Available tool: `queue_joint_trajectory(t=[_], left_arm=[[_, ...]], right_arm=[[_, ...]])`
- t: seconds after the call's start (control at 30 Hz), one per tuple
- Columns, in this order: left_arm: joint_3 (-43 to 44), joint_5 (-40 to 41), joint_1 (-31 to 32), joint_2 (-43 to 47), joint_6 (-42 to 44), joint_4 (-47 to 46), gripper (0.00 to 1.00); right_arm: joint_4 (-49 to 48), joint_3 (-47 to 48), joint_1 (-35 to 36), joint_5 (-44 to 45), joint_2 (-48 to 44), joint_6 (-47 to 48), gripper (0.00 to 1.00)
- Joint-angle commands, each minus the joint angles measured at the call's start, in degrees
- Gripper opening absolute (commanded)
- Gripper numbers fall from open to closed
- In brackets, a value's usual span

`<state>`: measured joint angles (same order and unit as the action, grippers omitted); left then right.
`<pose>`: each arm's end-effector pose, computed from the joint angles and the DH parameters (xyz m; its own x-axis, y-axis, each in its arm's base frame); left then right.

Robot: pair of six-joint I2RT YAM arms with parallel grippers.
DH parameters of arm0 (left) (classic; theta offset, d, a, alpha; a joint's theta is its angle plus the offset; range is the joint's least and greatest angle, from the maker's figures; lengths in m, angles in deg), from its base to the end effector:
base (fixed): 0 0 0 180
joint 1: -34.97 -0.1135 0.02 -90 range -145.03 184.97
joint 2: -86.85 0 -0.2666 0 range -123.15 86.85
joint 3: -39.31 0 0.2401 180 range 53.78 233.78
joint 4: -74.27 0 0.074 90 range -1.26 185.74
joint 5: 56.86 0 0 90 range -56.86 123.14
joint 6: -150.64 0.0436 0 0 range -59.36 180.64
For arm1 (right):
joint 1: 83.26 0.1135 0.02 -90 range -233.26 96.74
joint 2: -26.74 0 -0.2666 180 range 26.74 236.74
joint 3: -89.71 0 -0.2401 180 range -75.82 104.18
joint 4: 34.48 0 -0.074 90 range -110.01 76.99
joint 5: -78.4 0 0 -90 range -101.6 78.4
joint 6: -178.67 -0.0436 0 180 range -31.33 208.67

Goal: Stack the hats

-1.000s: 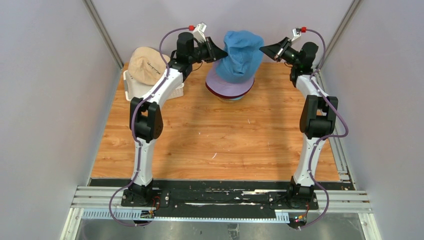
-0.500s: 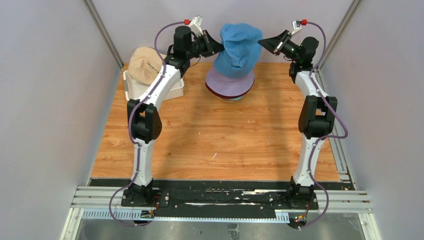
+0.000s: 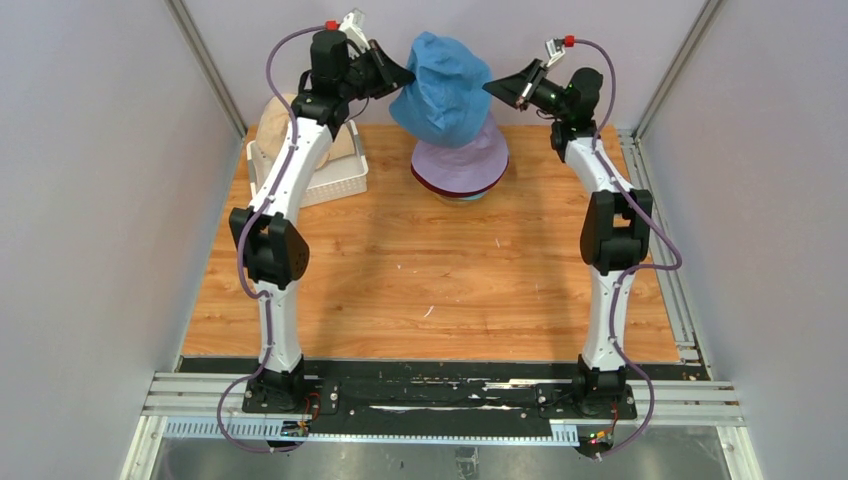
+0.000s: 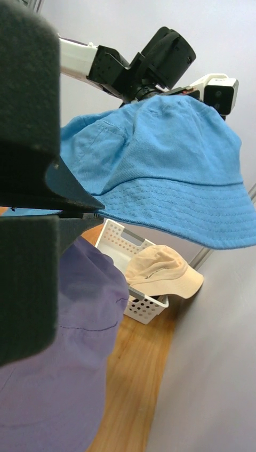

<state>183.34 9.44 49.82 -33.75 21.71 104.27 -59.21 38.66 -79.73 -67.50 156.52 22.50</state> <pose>0.4684 -0.1423 0.4254 -0.4760 -0.4690 -0.7439 0.4133 0.6273 -0.6600 0.5174 0.0681 0.3548 -0.5594 0.4793 -0.6763 -0.6891 0.1844 0.7008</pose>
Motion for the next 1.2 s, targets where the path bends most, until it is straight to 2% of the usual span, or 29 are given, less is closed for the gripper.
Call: queue_joint_trajectory(t=[0.0,0.4,0.9,1.0,1.17], left_arm=[[2.3,0.0,-0.6,-0.1,1.1,4.5,0.0],[2.9,-2.7,-0.6,-0.8,0.7,6.2,0.01],[3.1,-4.2,1.3,-7.1,-1.0,0.2,0.04],[3.2,-4.8,1.8,-8.1,-1.9,-2.2,0.11],[3.3,-4.2,2.1,-8.7,-1.5,-3.0,0.32]], right_arm=[[-0.3,-1.8,0.4,0.0,-0.9,1.4,0.01],[1.3,-9.1,-0.5,1.2,-6.8,4.9,0.0],[0.9,-10.3,-4.3,1.5,-5.2,5.1,0.01],[0.7,-10.8,-5.2,1.7,-4.8,5.2,0.01],[0.7,-10.3,-6.3,1.6,-3.4,5.1,0.0]])
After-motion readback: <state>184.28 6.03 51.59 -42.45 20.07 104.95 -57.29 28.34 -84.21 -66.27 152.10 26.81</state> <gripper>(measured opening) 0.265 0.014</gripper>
